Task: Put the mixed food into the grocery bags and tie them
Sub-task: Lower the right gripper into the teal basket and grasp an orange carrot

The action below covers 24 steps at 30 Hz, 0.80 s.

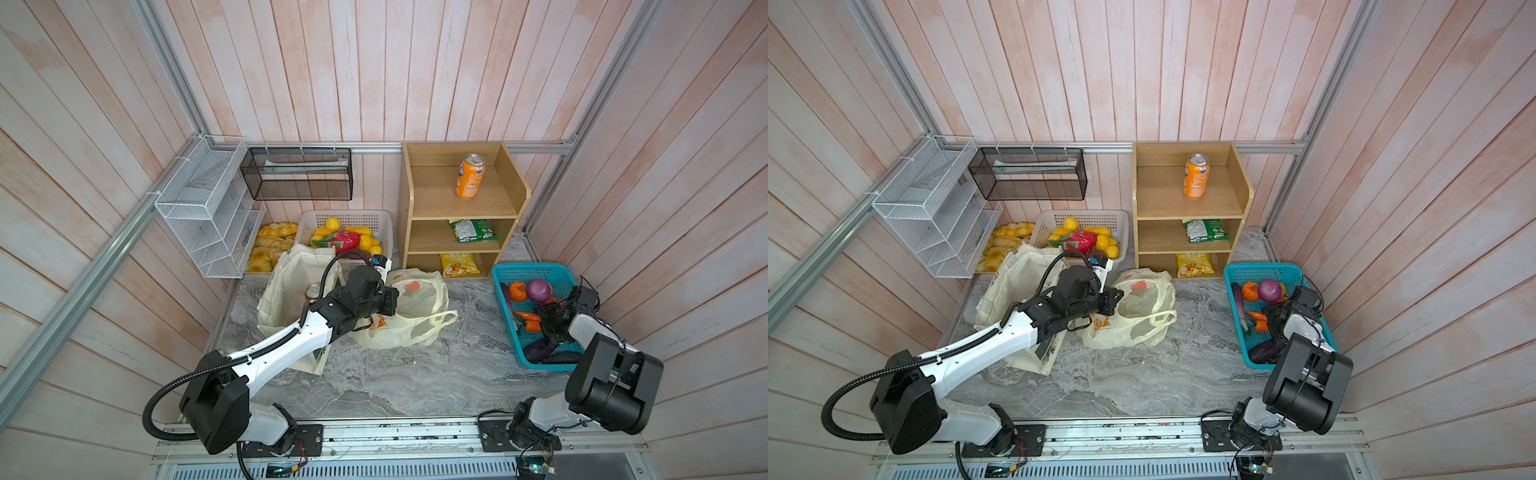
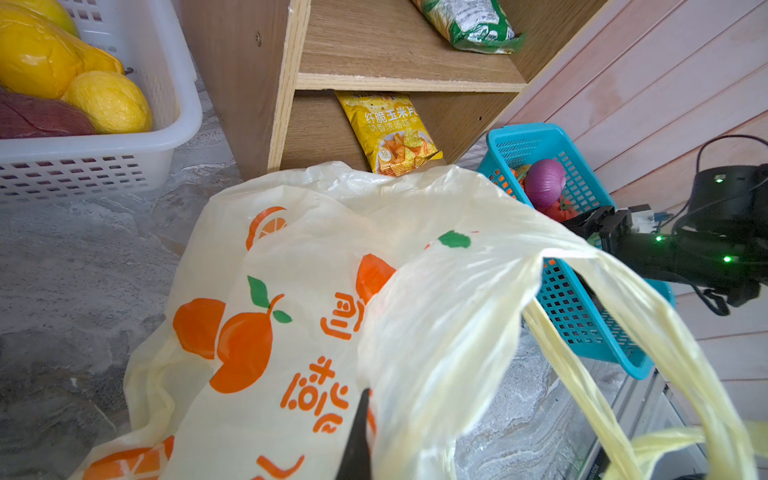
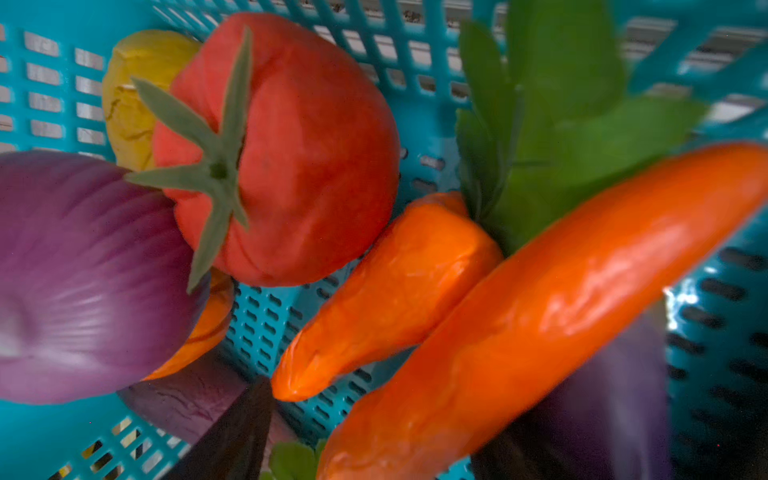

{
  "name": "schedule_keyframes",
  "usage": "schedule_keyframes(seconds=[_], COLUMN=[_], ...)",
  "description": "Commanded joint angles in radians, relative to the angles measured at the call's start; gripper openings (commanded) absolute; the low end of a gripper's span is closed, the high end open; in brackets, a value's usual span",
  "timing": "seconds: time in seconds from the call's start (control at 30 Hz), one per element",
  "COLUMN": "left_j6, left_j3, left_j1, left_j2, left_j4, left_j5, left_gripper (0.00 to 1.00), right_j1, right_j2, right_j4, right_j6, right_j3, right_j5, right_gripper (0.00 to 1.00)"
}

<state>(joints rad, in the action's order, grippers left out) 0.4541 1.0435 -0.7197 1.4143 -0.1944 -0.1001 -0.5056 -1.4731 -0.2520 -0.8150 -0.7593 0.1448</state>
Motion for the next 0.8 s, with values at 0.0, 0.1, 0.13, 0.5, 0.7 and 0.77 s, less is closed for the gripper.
schedule_keyframes(seconds=[0.0,0.1,0.13,0.5,0.7,0.77], left_j6=[0.008,0.015,0.017,0.029,0.032,0.034], left_j3=[0.013,0.012,0.011,0.005,0.008,0.01], left_j1=[0.006,0.005,0.005,0.005,0.005,0.006], left_j2=[-0.001,-0.001,0.0,-0.002,0.0,-0.001], left_j4=[-0.008,-0.006,-0.004,-0.005,-0.004,-0.007], left_j5=[0.005,0.005,0.005,0.011,0.005,0.005], left_gripper=[0.0,0.0,0.0,0.0,0.0,0.0], right_j1=[-0.004,-0.002,-0.003,-0.003,-0.003,-0.004], right_j2=[-0.022,-0.033,-0.036,0.097,0.235,0.275], right_j4=[0.013,0.03,0.034,0.07,0.063,0.058], right_j6=[-0.004,0.001,0.003,0.007,-0.008,-0.012], right_j3=[0.031,0.033,0.035,0.092,0.115,0.114], right_j5=[0.024,0.038,0.043,0.13,0.141,0.146], right_gripper=[0.71,0.67,0.64,0.31,0.19,0.18])
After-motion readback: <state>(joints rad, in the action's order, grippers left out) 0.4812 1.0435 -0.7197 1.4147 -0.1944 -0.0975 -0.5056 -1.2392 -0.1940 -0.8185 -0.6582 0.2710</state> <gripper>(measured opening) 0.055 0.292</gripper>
